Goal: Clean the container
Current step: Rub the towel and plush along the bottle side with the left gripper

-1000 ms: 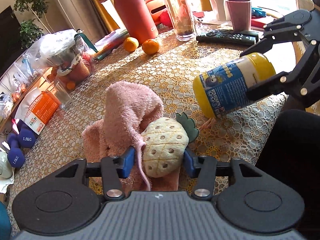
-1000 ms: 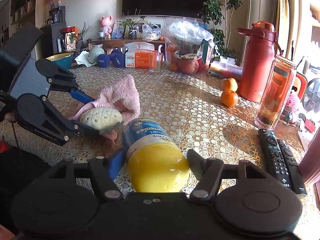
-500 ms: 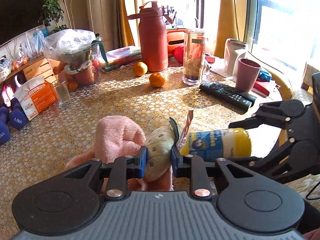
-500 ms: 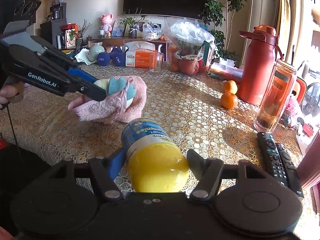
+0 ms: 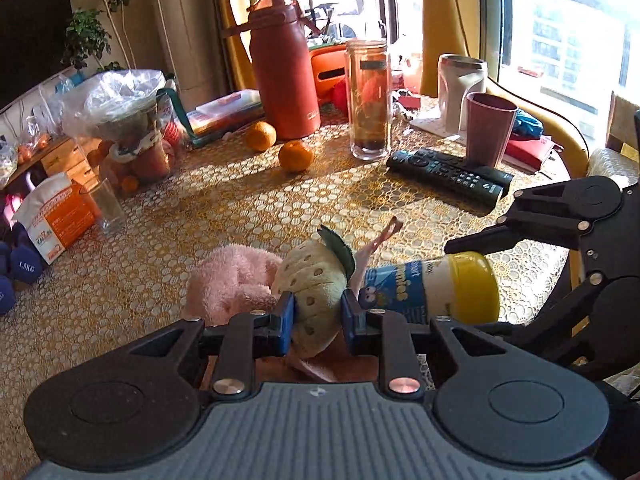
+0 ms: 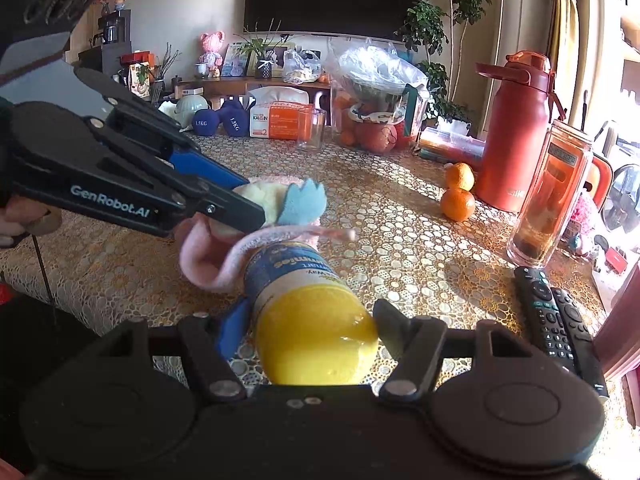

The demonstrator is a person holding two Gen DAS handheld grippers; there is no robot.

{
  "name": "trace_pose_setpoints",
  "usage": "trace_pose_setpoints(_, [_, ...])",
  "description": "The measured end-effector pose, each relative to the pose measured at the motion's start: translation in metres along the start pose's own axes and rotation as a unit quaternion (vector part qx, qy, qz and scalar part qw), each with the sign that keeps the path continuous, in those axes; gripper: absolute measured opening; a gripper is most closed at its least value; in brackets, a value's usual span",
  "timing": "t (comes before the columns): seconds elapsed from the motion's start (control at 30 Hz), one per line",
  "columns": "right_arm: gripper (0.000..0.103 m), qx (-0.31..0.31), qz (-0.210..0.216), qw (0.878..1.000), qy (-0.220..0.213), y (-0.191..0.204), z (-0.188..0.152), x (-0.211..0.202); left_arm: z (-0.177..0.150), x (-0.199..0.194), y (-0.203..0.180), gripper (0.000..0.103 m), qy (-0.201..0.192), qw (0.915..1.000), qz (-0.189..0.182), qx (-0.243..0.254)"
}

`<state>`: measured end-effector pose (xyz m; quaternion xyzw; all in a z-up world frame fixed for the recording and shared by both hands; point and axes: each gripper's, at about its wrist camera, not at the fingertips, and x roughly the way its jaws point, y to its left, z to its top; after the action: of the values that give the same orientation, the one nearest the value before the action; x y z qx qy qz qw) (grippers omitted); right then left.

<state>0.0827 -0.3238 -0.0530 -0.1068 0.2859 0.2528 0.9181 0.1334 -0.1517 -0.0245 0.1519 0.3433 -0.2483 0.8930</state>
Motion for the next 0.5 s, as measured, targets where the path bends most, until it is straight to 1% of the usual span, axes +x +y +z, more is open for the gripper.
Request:
trace_pose_setpoints(0.07, [0.066,-0.002,0.000,1.000,0.004,0.000,-0.002,0.001,-0.008,0.006,0.006,0.023,0.011,0.9999,0.007,-0.005])
trace_pose_setpoints(0.2, [0.066,-0.001,0.001,1.000,0.011,0.002,-0.005,0.003,-0.013,-0.002,0.016,0.023,0.005,0.9996,0.001,-0.028])
trace_pose_setpoints(0.3, [0.066,0.006,0.003,1.000,0.013,0.000,-0.006,0.004,-0.012,-0.017,0.020,0.024,-0.007,0.9981,-0.021,-0.058])
trace_pose_setpoints(0.37, [0.066,0.013,0.004,1.000,0.013,-0.001,-0.006,0.004,-0.010,-0.028,0.022,0.023,-0.017,0.9957,-0.042,-0.081])
trace_pose_setpoints(0.4, [0.066,0.014,0.004,1.000,0.013,0.000,-0.006,0.004,-0.008,-0.033,0.020,0.023,-0.023,0.9950,-0.050,-0.083])
trace_pose_setpoints(0.5, [0.066,0.007,0.002,1.000,0.013,0.001,-0.006,0.004,-0.002,-0.038,0.008,0.024,-0.030,0.9957,-0.056,-0.068])
